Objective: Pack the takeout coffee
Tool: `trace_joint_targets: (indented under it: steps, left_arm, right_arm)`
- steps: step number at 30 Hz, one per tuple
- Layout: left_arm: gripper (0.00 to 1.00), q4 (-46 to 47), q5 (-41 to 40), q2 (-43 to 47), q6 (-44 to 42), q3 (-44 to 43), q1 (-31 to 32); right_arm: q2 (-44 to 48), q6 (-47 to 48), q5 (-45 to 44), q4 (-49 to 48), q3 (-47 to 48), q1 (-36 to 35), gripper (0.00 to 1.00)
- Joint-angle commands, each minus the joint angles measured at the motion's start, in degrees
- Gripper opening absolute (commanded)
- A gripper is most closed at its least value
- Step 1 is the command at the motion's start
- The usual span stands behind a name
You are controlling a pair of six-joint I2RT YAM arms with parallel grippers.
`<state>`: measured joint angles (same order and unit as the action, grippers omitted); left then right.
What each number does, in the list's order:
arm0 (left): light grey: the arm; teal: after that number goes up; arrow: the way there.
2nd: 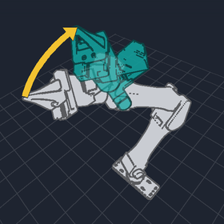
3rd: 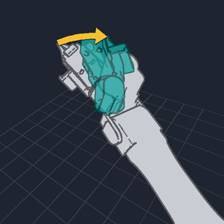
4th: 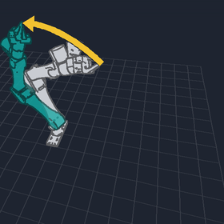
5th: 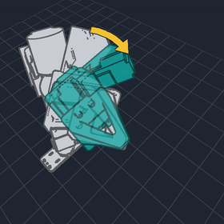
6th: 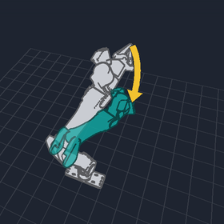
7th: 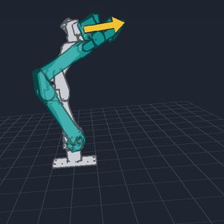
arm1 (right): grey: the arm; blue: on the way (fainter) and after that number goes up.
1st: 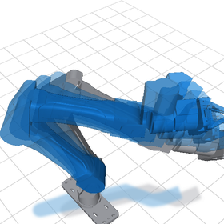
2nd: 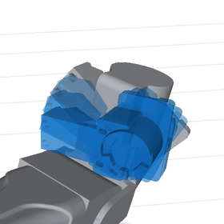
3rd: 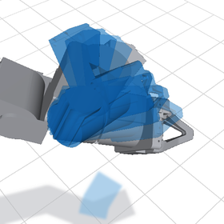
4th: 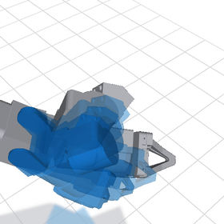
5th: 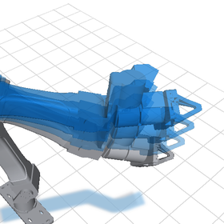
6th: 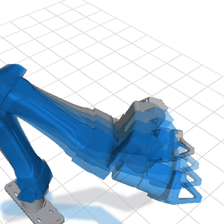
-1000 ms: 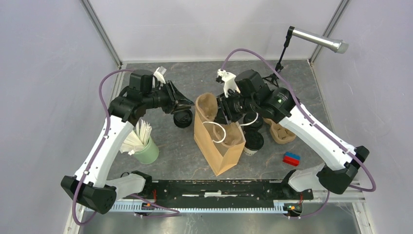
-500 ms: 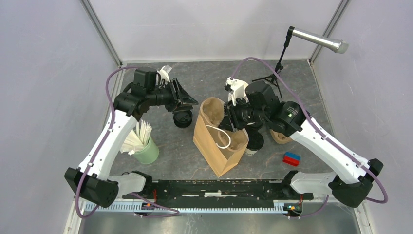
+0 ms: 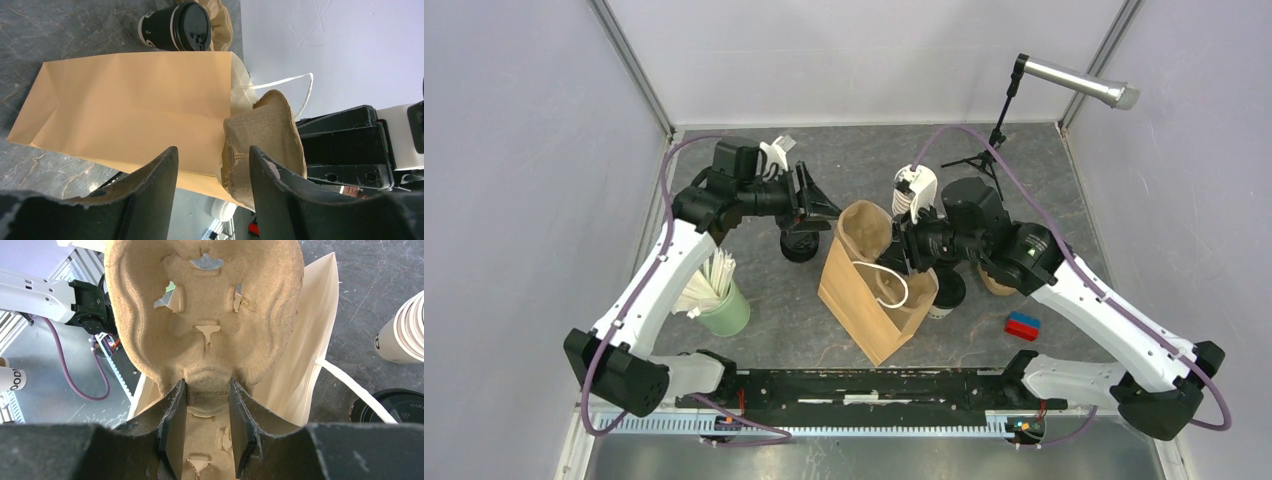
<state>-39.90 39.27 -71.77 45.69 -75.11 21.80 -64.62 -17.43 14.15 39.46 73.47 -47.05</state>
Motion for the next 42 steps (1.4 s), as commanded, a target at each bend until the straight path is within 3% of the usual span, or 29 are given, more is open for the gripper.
trace_joint_targets:
  steps: [1, 7, 18, 30, 42]
  left_arm:
    - [0.63, 2.4, 2.8, -2.0, -5.5, -3.1, 2.4]
    - [0.66, 2.4, 3.0, -4.8, -7.1, -4.6, 3.7]
    - [0.69, -4.3, -1.6, -8.7, -13.3, -7.9, 7.2]
    - [0.60, -9.0, -9.3, -7.7, -15.7, -7.3, 7.8]
    - [0.54, -9.7, -13.6, -3.7, -13.8, -4.8, 7.7]
  right_arm:
    - [2.1, 3.4, -0.9, 0.8, -4.2, -0.1, 0.37]
    - [4.9, 4.1, 0.3, -2.0, -8.4, -0.1, 0.36]
    - [4.6, 4.9, -1.8, 0.3, -6.7, -0.1, 0.36]
    - [6.6, 3.6, -4.3, 3.5, -8.0, -0.1, 0.35]
    - [5.3, 1.6, -8.6, 5.8, -3.1, -0.1, 0.36]
